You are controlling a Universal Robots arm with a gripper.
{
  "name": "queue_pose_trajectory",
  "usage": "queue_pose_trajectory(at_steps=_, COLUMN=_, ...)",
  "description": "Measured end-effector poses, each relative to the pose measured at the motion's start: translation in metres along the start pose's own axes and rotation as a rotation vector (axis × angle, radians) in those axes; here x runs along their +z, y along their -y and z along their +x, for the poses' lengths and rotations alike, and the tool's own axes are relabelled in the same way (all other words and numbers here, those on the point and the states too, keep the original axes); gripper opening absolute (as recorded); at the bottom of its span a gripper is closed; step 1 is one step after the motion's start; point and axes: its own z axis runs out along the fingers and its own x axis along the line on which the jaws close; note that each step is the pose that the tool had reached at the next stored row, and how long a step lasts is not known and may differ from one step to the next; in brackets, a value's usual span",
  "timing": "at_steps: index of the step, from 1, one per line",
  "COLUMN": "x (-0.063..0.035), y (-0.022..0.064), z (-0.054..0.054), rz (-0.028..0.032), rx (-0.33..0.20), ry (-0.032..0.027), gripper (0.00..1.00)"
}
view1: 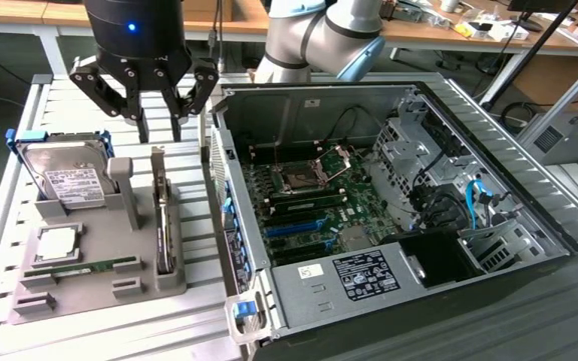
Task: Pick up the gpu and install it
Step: 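Pick up the gpu and move the gpu toward the slot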
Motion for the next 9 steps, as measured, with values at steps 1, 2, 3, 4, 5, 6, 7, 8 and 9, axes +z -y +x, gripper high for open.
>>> queue_pose_trajectory(at_steps=1, x=0.0005, y=0.0, z=0.0002, rz=0.0, rx=0.0, ry=0.0, gripper=0.42)
queue_pose_trajectory(at_steps=2, x=0.001, y=0.0, z=0.0003, rz=0.0001, rx=0.0, ry=-0.0002, gripper=0.42)
queue_pose_trajectory(at_steps=3, x=0.0017, y=0.0001, z=0.0003, rz=0.0001, rx=0.0, ry=-0.0001, gripper=0.42)
queue_pose_trajectory(at_steps=4, x=0.0024, y=0.0001, z=0.0004, rz=0.0, rx=0.0, ry=0.0, gripper=0.42)
queue_pose_trajectory(at_steps=5, x=0.0033, y=0.0002, z=0.0005, rz=-0.0001, rx=0.0, ry=0.0001, gripper=0.42)
queue_pose_trajectory(at_steps=6, x=0.0042, y=0.0002, z=0.0006, rz=-0.0001, rx=0.0, ry=0.0001, gripper=0.42)
queue_pose_trajectory(at_steps=7, x=0.005, y=0.0002, z=0.0011, rz=-0.0001, rx=0.0, ry=0.0001, gripper=0.42)
queue_pose_trajectory(at_steps=8, x=0.0059, y=0.0003, z=0.0017, rz=0.0, rx=0.0, ry=0.0, gripper=0.42)
queue_pose_trajectory(at_steps=9, x=0.0066, y=0.0004, z=0.002, rz=-0.0001, rx=0.0, ry=0.0, gripper=0.42)
